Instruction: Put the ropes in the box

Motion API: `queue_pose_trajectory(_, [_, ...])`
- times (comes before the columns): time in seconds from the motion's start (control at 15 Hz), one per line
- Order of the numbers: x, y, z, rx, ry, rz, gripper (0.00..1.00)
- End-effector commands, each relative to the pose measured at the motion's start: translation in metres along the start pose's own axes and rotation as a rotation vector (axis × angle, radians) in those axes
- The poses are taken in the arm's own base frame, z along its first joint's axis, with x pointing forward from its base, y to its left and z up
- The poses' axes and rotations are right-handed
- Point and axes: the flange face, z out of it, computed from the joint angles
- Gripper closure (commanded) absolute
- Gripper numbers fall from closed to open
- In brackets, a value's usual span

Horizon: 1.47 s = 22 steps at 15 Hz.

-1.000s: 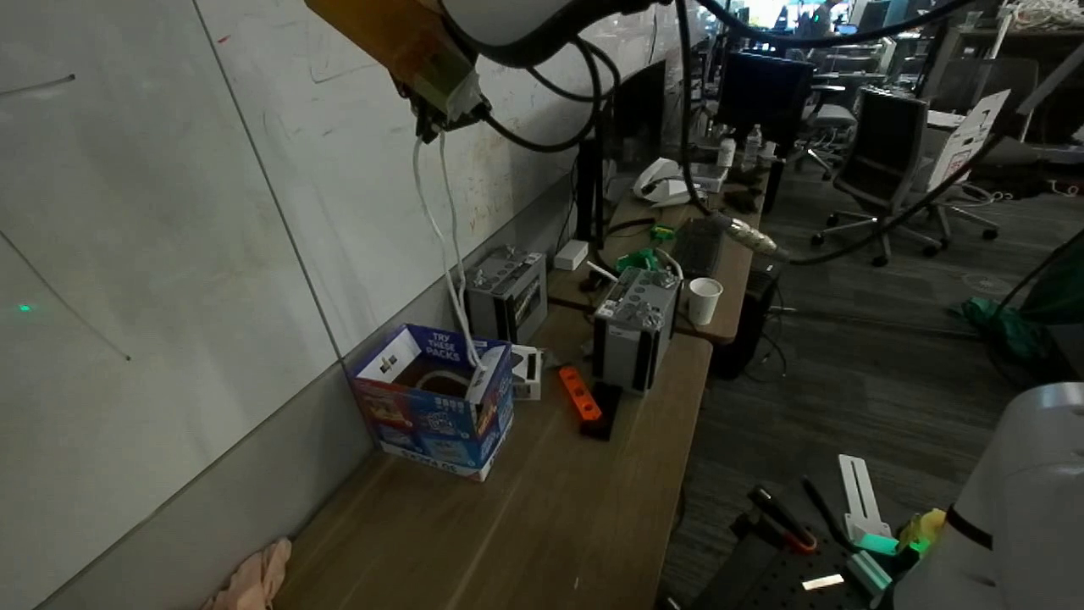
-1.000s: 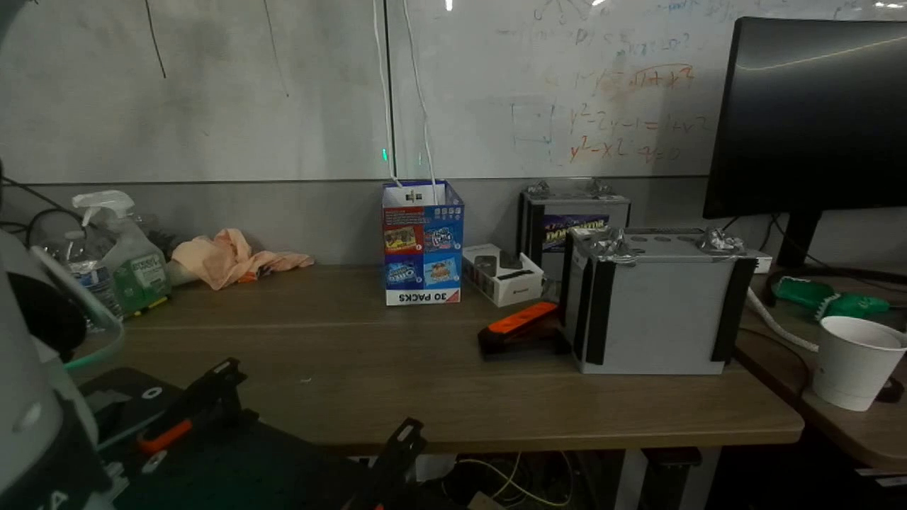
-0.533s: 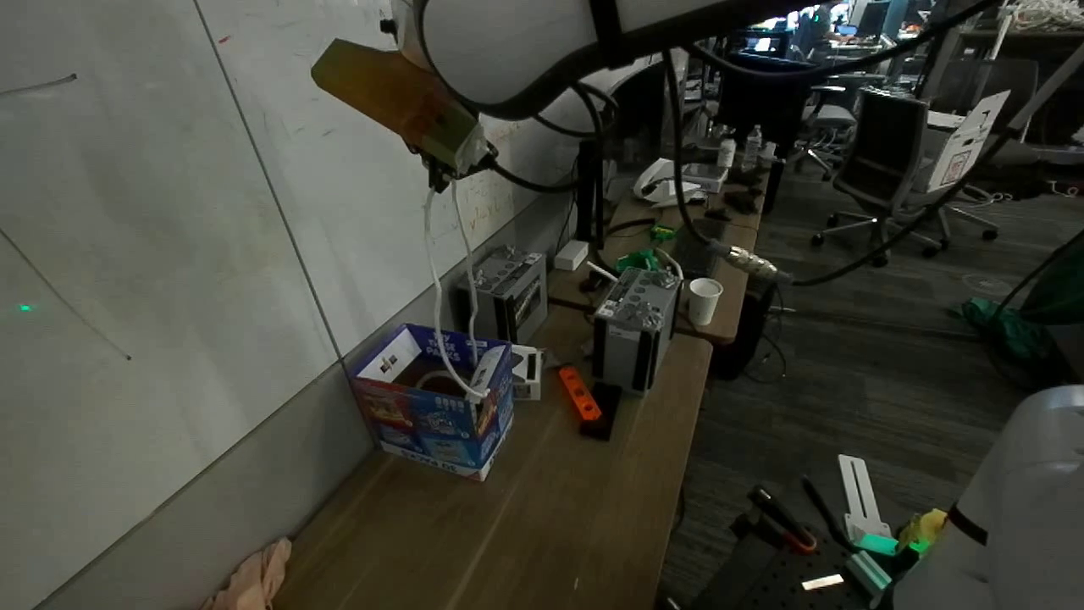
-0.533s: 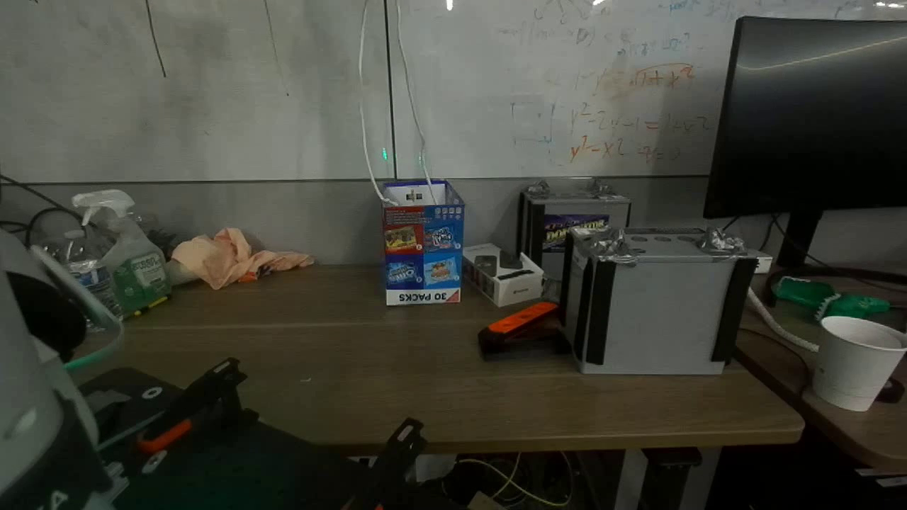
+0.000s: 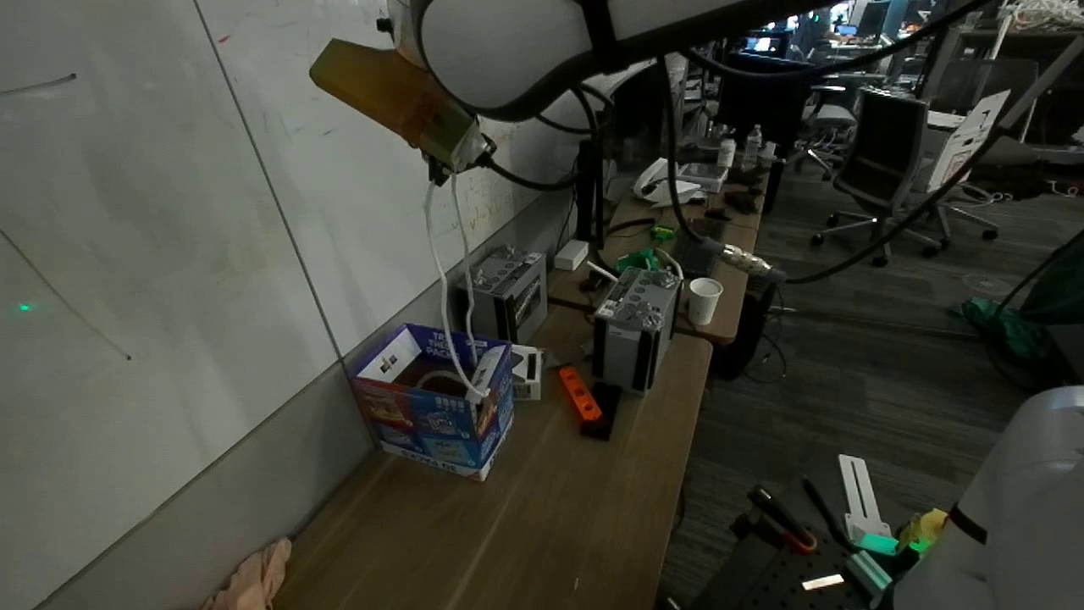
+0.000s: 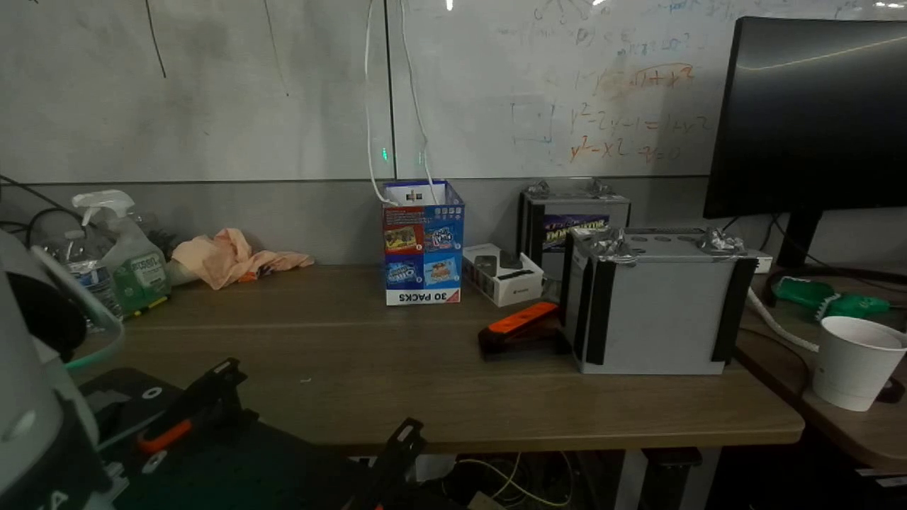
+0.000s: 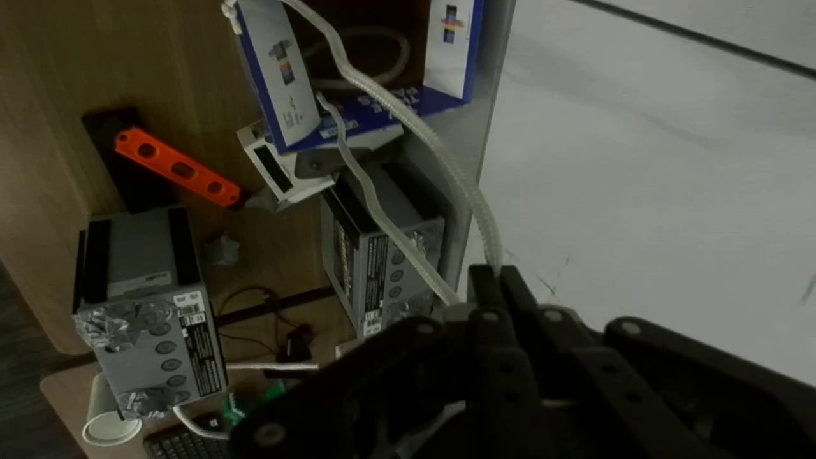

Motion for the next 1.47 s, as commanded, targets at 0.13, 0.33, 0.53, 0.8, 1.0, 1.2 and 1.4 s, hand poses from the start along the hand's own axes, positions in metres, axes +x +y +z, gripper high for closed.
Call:
queue_pose_trajectory(0.13, [0.020,-0.003,-0.051,0.089,0.152,0.056,0.96])
queue_pose_trajectory(0.33, [0.020,-0.005,-0.055,0.103,0.176,0.045,0.96])
queue_pose_trajectory(0.53, [0.011,-0.010,-0.043,0.091,0.168,0.025,0.96])
queue_pose_trajectory(0.8, [-0.001,-0.017,-0.023,0.070,0.178,0.002,0.96])
queue_pose_trajectory(1.0, [-0.002,-0.021,-0.008,0.054,0.189,-0.004,0.96])
queue_pose_trajectory(1.2, [0.000,-0.026,0.004,0.044,0.188,-0.004,0.96])
queue_pose_trajectory(1.4, [-0.002,-0.030,0.020,0.027,0.158,-0.017,0.96])
